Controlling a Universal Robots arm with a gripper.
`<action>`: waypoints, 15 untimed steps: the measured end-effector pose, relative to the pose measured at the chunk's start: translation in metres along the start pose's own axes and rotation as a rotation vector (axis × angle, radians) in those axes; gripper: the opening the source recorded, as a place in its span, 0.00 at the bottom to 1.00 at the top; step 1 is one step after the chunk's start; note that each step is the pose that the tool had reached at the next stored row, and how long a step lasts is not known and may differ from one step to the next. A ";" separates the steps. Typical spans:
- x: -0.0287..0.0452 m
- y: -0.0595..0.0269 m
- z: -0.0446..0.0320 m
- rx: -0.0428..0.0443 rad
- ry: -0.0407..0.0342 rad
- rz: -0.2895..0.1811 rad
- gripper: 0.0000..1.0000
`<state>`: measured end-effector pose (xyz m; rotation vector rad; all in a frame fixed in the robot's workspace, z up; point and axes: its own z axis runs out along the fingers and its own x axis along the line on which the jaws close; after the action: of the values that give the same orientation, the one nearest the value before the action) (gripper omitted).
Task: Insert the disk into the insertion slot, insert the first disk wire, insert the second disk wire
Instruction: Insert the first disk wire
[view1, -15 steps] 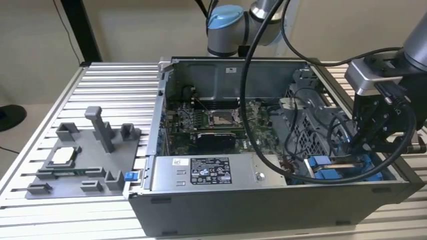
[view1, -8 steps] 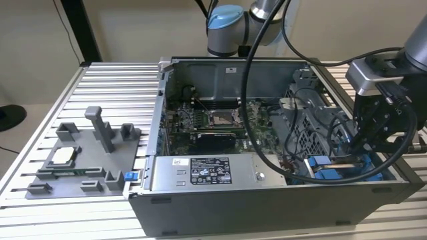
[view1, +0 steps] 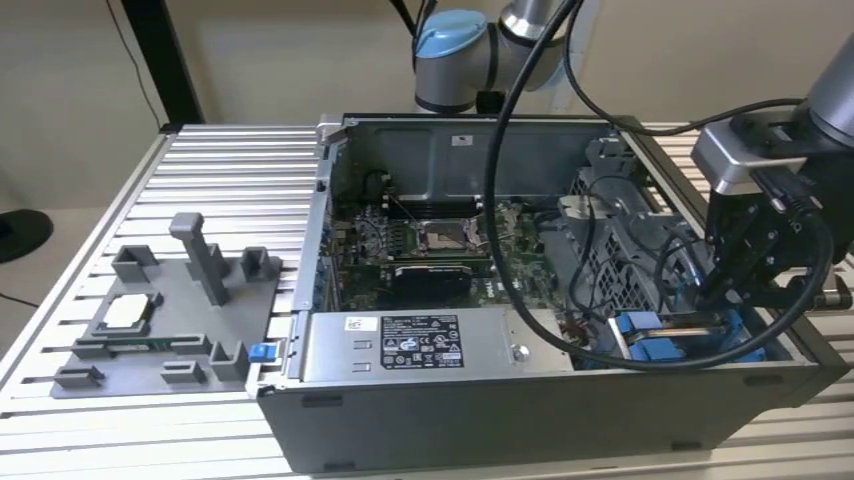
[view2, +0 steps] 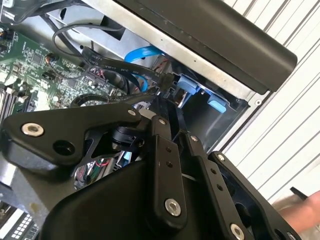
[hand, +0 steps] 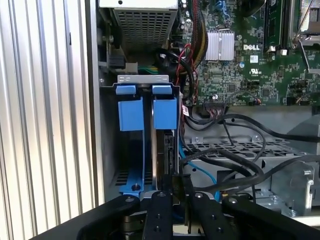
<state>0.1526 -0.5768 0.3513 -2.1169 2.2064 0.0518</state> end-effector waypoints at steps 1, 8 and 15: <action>0.0001 0.0000 0.0008 -0.0015 0.0001 0.000 0.00; 0.0006 -0.0008 0.0048 -0.0026 -0.0001 -0.009 0.00; 0.0008 -0.0008 0.0073 -0.0044 -0.0009 -0.030 0.00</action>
<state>0.1536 -0.5771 0.3439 -2.1515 2.1752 0.0558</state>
